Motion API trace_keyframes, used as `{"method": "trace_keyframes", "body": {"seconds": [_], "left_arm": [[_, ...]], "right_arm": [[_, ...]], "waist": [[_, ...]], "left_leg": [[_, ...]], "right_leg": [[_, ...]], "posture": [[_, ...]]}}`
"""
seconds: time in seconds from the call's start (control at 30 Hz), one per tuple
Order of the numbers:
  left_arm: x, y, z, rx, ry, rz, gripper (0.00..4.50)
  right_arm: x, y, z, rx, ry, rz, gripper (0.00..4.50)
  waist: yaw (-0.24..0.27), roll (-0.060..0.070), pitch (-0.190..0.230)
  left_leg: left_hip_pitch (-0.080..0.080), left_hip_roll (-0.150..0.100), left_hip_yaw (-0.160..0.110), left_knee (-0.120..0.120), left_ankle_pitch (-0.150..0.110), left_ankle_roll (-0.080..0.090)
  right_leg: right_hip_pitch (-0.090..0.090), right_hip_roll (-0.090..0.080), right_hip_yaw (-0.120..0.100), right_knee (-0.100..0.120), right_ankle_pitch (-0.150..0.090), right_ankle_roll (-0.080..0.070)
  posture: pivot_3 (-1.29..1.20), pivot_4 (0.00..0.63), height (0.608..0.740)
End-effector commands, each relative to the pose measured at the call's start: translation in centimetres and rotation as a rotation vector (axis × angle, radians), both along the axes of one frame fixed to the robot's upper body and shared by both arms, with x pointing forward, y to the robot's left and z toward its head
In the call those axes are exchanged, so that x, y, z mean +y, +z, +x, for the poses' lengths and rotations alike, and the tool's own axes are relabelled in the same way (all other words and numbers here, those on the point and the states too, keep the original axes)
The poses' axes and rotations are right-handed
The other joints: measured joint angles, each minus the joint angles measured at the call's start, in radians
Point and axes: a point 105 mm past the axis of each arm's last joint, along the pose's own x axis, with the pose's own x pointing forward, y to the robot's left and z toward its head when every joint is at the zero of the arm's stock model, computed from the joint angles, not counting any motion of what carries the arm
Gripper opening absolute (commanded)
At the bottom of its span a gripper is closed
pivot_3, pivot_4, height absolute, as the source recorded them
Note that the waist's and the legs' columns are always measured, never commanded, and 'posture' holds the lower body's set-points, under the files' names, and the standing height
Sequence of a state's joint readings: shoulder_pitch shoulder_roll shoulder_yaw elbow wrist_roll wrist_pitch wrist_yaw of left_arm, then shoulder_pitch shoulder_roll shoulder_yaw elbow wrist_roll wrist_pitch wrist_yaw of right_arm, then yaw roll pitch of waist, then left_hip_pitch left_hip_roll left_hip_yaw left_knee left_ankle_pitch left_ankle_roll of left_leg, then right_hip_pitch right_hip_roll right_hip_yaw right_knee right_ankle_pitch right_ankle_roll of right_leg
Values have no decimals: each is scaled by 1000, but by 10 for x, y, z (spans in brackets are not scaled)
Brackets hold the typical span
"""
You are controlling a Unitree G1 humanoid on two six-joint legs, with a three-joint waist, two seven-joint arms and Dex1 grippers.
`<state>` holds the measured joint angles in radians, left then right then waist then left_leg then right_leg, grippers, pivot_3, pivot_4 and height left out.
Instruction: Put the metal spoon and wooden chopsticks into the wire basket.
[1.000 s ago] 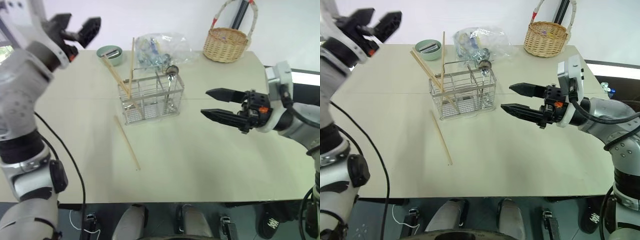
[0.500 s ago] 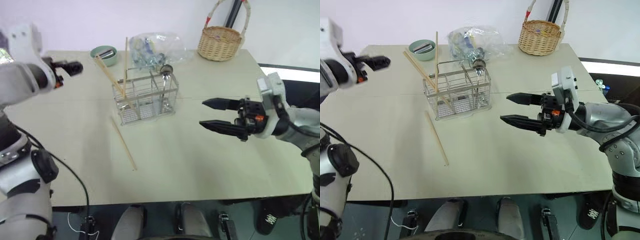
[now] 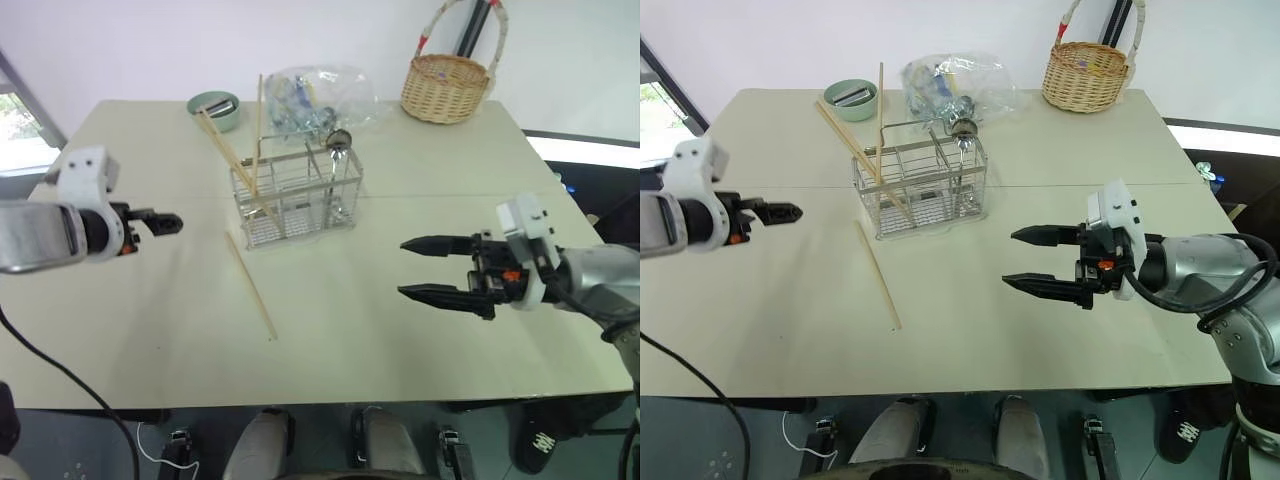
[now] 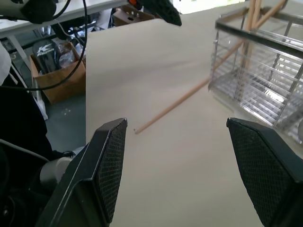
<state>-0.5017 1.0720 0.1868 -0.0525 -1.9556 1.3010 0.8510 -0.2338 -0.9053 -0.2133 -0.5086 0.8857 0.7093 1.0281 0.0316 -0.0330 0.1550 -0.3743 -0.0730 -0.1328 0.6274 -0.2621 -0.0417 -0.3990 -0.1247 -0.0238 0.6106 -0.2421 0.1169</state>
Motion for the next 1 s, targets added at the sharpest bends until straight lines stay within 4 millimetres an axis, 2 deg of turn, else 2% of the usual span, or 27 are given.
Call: {"method": "trace_keyframes", "body": {"seconds": [0.03,0.17,0.3,0.6,0.87,1.0], "left_arm": [[-14,4,3,-36,-32,-22,4482],[-44,-10,20,6,-51,-88,4482],[-59,-15,31,45,-55,-102,4482],[-76,-37,46,195,-5,-87,4482],[-94,-51,49,290,-43,-83,4482],[-97,-59,51,345,-35,-80,4482]], "right_arm": [[5,12,-5,-61,12,23,3468],[12,11,-7,-55,6,44,3468],[15,9,-12,-45,3,52,3468],[18,10,-18,-23,-17,78,3468],[24,9,-22,-13,-42,121,3468],[26,7,-25,-8,-50,138,3468]], "waist": [[6,0,0],[21,1,-1],[14,-1,-1],[9,-1,-1],[10,-1,-2],[9,-1,-2]], "left_leg": [[0,0,0,0,0,0],[0,-1,-1,1,0,0],[-1,-1,-1,1,0,2],[-1,-1,0,1,0,3],[-1,-1,0,1,0,3],[-1,-1,0,1,0,3]], "right_leg": [[0,0,0,0,0,0],[3,-1,-1,-2,0,-1],[3,-1,-1,-6,0,0],[2,1,-2,-6,2,3],[3,1,-2,-6,2,3],[3,1,-3,-6,2,4]], "posture": [[0,150,688],[0,150,688],[0,150,688],[0,150,688],[0,150,688],[0,150,688]]}}
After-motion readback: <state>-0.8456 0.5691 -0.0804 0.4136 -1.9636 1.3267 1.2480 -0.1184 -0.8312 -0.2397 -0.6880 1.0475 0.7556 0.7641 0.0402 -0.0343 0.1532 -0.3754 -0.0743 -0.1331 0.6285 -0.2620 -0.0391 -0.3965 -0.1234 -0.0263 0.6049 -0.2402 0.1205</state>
